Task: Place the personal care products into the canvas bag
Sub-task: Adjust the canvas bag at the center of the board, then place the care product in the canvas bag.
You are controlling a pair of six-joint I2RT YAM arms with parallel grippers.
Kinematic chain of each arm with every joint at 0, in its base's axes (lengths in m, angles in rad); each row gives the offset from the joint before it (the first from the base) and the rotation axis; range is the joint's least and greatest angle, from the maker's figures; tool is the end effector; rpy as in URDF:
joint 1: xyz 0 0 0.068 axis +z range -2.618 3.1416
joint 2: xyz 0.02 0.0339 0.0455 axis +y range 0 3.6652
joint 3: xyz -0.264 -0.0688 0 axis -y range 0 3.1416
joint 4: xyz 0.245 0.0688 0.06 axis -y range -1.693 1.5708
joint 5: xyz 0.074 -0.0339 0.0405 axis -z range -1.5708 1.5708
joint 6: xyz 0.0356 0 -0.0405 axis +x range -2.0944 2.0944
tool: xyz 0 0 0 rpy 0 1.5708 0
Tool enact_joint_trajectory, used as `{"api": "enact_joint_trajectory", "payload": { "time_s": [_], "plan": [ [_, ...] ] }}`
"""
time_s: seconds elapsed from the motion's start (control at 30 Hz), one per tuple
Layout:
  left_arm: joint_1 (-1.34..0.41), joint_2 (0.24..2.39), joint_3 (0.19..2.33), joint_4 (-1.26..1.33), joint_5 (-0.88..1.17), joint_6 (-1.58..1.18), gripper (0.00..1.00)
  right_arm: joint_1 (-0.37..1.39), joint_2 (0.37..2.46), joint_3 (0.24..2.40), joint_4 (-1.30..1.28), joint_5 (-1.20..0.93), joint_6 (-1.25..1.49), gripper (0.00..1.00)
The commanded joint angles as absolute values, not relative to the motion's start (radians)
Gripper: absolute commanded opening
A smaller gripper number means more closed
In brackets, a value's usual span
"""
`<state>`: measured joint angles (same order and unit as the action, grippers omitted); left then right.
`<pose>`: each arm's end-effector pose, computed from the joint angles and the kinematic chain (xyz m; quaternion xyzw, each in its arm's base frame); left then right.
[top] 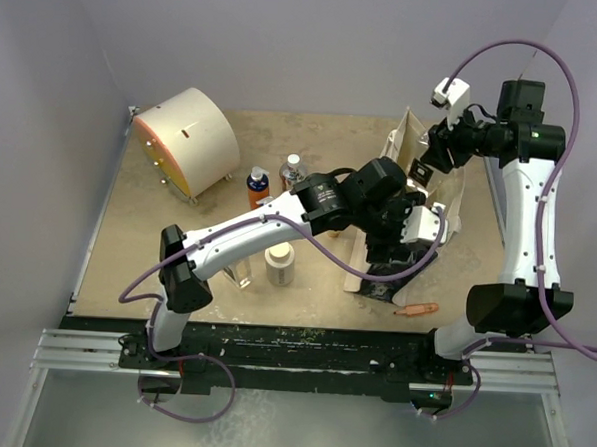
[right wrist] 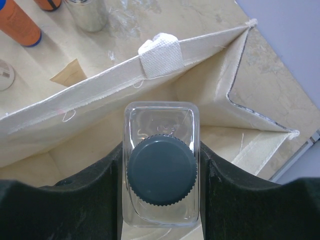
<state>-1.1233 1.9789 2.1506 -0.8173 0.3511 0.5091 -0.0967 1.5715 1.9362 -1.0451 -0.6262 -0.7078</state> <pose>0.1801 -0.4035 0.3922 0.6953 0.5468 -0.2818 0.3716 0.3082 -0.0089 0.4562 -0.3848 0.7790 0.0954 0.4858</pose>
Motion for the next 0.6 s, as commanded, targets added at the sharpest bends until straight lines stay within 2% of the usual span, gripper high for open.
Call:
{"api": "enact_joint_trajectory", "payload": {
  "time_s": [0.0, 0.1, 0.3, 0.57],
  "plan": [
    [-1.129, 1.972, 2.188, -0.793, 0.348, 0.516, 0.81, -0.098, 1.530, 1.946, -0.988, -0.763, -0.828, 0.00],
    [-1.129, 1.959, 2.178, -0.829, 0.417, 0.550, 0.64, -0.100, 1.538, 1.927, -0.985, -0.776, -0.894, 0.00],
    [-1.129, 1.902, 2.129, -0.865, 0.457, 0.636, 0.48, -0.099, 1.578, 1.914, -0.983, -0.831, -1.013, 0.00],
    [-1.127, 1.892, 2.093, -0.892, 0.485, 0.710, 0.18, -0.099, 1.648, 1.906, -0.983, -0.912, -1.176, 0.00]
  ]
}}
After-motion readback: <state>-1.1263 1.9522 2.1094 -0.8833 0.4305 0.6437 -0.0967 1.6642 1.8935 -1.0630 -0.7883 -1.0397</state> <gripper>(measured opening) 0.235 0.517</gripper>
